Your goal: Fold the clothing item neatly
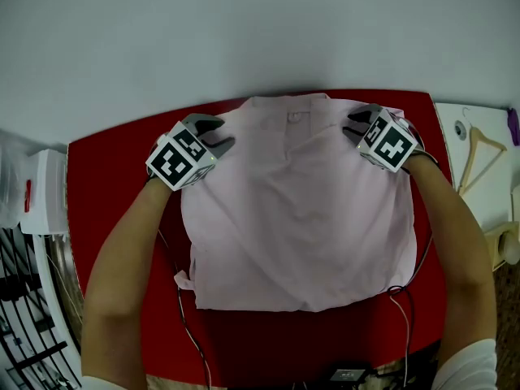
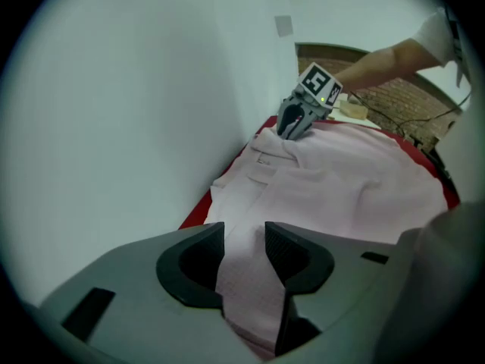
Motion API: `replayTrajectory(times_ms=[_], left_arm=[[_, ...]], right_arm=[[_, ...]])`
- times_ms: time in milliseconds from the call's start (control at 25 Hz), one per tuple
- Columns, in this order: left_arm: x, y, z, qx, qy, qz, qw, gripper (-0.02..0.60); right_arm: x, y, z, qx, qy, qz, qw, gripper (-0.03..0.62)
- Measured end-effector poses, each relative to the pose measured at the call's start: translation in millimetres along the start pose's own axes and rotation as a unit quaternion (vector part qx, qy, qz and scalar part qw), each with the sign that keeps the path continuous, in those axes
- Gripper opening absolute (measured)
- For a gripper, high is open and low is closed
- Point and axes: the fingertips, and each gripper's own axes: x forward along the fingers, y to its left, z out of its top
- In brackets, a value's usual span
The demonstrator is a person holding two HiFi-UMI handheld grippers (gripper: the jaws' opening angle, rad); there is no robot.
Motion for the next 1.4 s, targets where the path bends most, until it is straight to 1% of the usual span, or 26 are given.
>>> replayTrajectory(times_ms=[40,120,160,200,280,360,440,560,640,720,760,840,960,1040,1080,1160,1240,1280,1320,1400], left_arm=[[3,-2,-3,0.005,0.009,-0.004,0.9999,0.146],[6,-6,-10,0.015,0.025,-0.011,0.9995,0.143],[6,-8,-14,0.021,0.033,-0.012,0.9992,0.119],[5,-10,-16,0.026,0.036,-0.011,0.9990,0.050],[0,-8,-16,0.017,0.027,-0.002,0.9995,0.028],[-8,-2,-15,-0.006,0.010,0.009,0.9999,0.022],[-15,4,-14,-0.022,-0.004,0.020,0.9995,0.021],[-23,9,-8,-0.042,-0.025,0.030,0.9984,0.021],[-25,11,-6,-0.049,-0.030,0.031,0.9979,0.021],[-24,10,-8,-0.050,-0.027,0.029,0.9980,0.023],[-24,9,-8,-0.049,-0.026,0.028,0.9981,0.023],[-25,9,-6,-0.043,-0.027,0.030,0.9983,0.023],[-28,9,-1,-0.030,-0.030,0.038,0.9984,0.023],[-31,8,0,-0.026,-0.033,0.040,0.9983,0.023],[-33,8,1,-0.026,-0.034,0.041,0.9982,0.023],[-35,9,2,-0.027,-0.037,0.044,0.9980,0.023],[-37,9,2,-0.029,-0.039,0.045,0.9978,0.023],[-37,9,2,-0.032,-0.041,0.045,0.9976,0.023],[-38,9,3,-0.034,-0.043,0.046,0.9974,0.023],[-41,12,4,-0.042,-0.050,0.049,0.9966,0.022]], right_arm=[[1,2,0,-0.012,0.003,0.003,1.000,0.097],[1,4,0,-0.018,0.007,0.013,1.000,0.092],[0,7,-2,-0.018,0.009,0.020,1.000,0.073],[-1,10,-4,-0.020,0.012,0.027,0.999,0.049],[-3,13,-8,-0.031,0.020,0.032,0.999,0.029],[-7,12,-8,-0.038,0.019,0.025,0.999,0.020],[-11,7,-5,-0.033,0.009,0.013,0.999,0.015],[-17,-8,-2,-0.015,-0.009,-0.009,1.000,0.014],[-19,-15,1,0.003,-0.023,-0.016,1.000,0.014],[-16,-7,5,0.021,-0.032,0.000,0.999,0.017],[-13,1,7,0.019,-0.033,0.014,0.999,0.020],[-8,14,11,-0.003,-0.031,0.032,0.999,0.023],[-2,18,13,-0.021,-0.027,0.032,0.999,0.037],[-1,15,13,-0.019,-0.026,0.027,0.999,0.091],[-1,14,12,-0.015,-0.025,0.028,0.999,0.101],[-2,14,9,-0.003,-0.023,0.034,0.999,0.101],[-2,17,7,0.001,-0.020,0.038,0.999,0.095],[-3,17,6,-0.003,-0.017,0.038,0.999,0.050],[-5,18,5,-0.010,-0.015,0.038,0.999,0.028],[-8,15,5,-0.015,-0.017,0.034,0.999,0.015]])
